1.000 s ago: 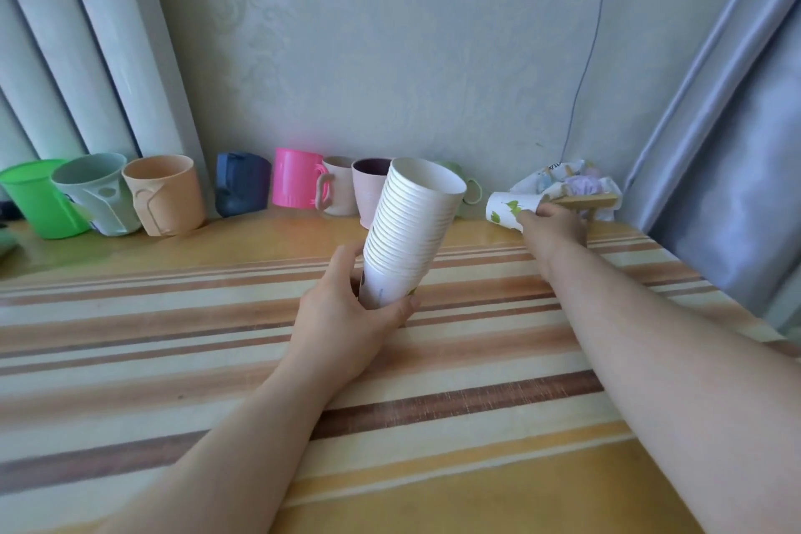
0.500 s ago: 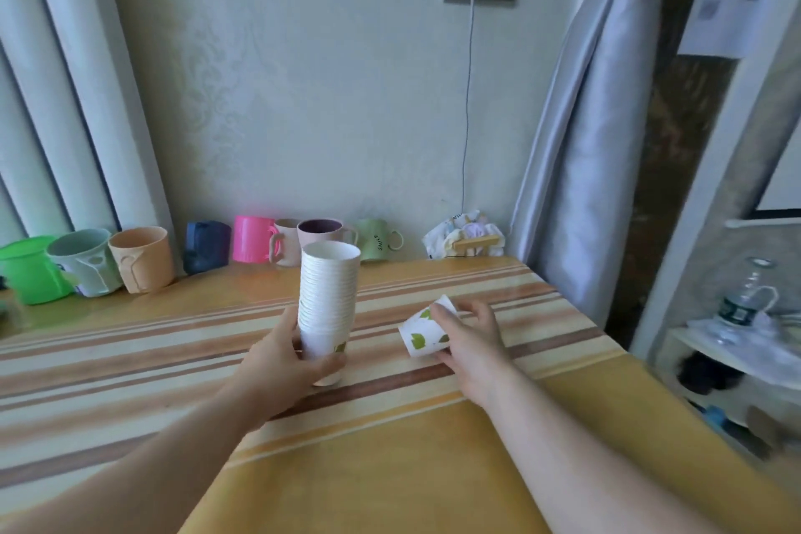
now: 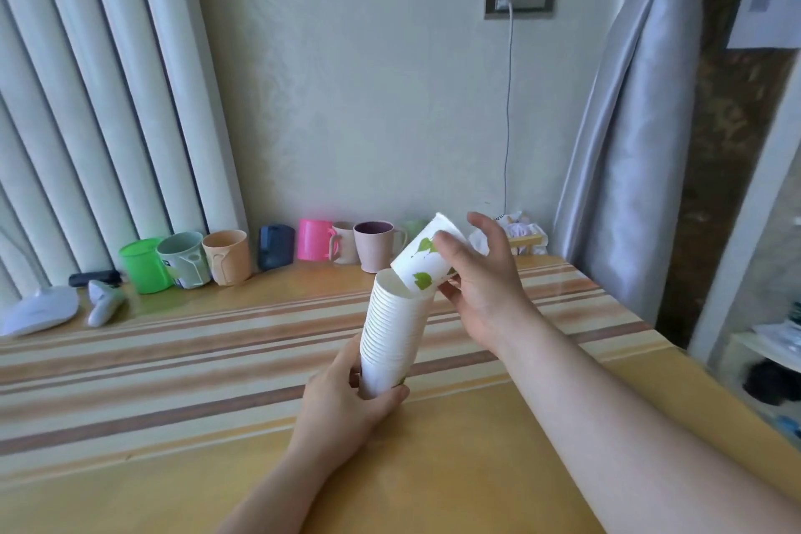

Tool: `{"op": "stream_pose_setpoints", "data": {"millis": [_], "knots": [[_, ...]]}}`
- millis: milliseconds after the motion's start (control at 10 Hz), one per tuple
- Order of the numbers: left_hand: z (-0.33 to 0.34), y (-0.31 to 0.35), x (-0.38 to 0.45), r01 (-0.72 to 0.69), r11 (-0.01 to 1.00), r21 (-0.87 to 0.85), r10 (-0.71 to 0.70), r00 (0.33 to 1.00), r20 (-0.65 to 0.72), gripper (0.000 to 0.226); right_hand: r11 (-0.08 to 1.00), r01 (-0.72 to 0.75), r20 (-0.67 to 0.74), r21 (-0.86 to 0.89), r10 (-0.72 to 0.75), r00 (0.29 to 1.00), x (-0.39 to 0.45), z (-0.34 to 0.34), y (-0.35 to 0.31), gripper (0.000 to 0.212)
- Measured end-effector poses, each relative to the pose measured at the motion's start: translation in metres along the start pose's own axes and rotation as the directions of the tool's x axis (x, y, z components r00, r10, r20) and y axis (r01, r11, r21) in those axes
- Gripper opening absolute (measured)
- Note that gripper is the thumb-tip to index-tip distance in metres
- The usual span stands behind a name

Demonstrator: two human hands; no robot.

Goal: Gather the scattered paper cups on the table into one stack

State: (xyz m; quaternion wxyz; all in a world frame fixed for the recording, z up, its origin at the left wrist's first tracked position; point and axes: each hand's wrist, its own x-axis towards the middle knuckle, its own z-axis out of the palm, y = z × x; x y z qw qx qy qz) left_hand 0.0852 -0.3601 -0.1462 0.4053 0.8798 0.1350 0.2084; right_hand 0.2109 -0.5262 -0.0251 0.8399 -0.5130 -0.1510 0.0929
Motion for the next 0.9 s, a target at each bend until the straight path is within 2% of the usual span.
{"op": "stream_pose_setpoints", "data": {"millis": [100, 200, 300, 400, 500, 600, 700, 800, 900], "knots": [[0.0, -0.001, 0.002, -0.002, 1.0, 0.001, 0.002, 1.0, -0.002, 0.06, 0.963, 0.123, 0.103, -0.24, -0.101, 0.99, -0.003, 0.002, 0.007, 0.082], [0.002, -0.002, 0.004, 0.02, 1.0, 0.012, -0.019, 1.0, -0.005, 0.058, 0.9, 0.16, 0.204, -0.406, -0.081, 0.976, -0.007, -0.002, 0.018, 0.111], [0.001, -0.003, 0.005, 0.055, 0.998, 0.01, -0.054, 0.998, -0.025, 0.05, 0.834, 0.106, 0.217, -0.541, 0.017, 0.976, -0.014, -0.01, 0.037, 0.128], [0.001, -0.004, 0.006, 0.06, 0.998, 0.015, -0.059, 0.998, -0.037, 0.048, 0.721, 0.041, 0.202, -0.692, 0.139, 0.969, -0.027, -0.017, 0.072, 0.111], [0.002, -0.006, 0.01, 0.085, 0.994, 0.061, -0.083, 0.996, -0.039, 0.047, 0.653, -0.004, 0.173, -0.757, 0.207, 0.963, -0.042, -0.016, 0.1, 0.076], [0.001, -0.005, 0.013, 0.124, 0.987, 0.103, -0.122, 0.992, -0.025, 0.051, 0.634, -0.012, 0.134, -0.774, 0.183, 0.974, -0.05, -0.009, 0.111, 0.065], [-0.001, 0.003, 0.011, 0.107, 0.982, 0.159, -0.109, 0.994, 0.006, 0.058, 0.588, 0.03, 0.148, -0.808, 0.154, 0.977, -0.054, -0.007, 0.109, 0.063], [0.0, 0.002, 0.007, 0.077, 0.967, 0.243, -0.1, 0.991, 0.085, 0.06, 0.463, 0.081, 0.181, -0.882, 0.177, 0.967, -0.056, -0.013, 0.109, 0.059], [-0.002, -0.009, -0.012, -0.061, 0.873, 0.483, 0.071, 0.997, -0.001, 0.081, 0.241, 0.198, 0.246, -0.95, 0.188, 0.951, -0.071, -0.032, 0.107, 0.063]]}}
